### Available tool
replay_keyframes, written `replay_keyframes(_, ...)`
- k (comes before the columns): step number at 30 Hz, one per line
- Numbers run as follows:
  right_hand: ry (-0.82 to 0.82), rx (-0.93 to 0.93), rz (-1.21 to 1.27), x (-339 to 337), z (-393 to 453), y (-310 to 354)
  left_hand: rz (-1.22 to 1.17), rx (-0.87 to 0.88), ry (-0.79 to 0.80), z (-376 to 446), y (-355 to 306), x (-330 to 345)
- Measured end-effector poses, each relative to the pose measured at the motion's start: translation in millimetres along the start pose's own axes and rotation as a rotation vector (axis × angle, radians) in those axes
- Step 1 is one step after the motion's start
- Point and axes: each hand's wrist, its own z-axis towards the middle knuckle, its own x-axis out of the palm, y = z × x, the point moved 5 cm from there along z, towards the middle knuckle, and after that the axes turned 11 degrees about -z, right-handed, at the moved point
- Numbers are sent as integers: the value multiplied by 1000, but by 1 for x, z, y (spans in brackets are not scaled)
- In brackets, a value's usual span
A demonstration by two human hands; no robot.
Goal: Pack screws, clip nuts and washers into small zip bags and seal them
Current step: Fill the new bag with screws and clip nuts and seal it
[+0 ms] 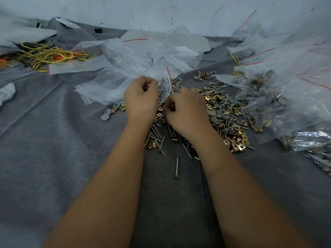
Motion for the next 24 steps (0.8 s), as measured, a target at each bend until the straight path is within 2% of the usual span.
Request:
replay_keyframes(4,-155,129,336,-11,-2,-9,35,15,-7,0,-2,-1)
replay_keyframes(6,-210,174,418,-15,-2,-13,56,28,11,-1,-4,1)
replay_keyframes(10,-278,127,353,-18,0,-15,59,26,86,-5,-6,5)
replay_keyframes(16,-196,14,396,-12,4,-9,60,28,92,-5,-7,5)
replay_keyframes(20,-226,94,510,-17,3,-16,36,1,40,-3,-6,2)
replay_keyframes(24,-191,212,395,-13,3,-29,-85,1,-75,-2,-7,-5)
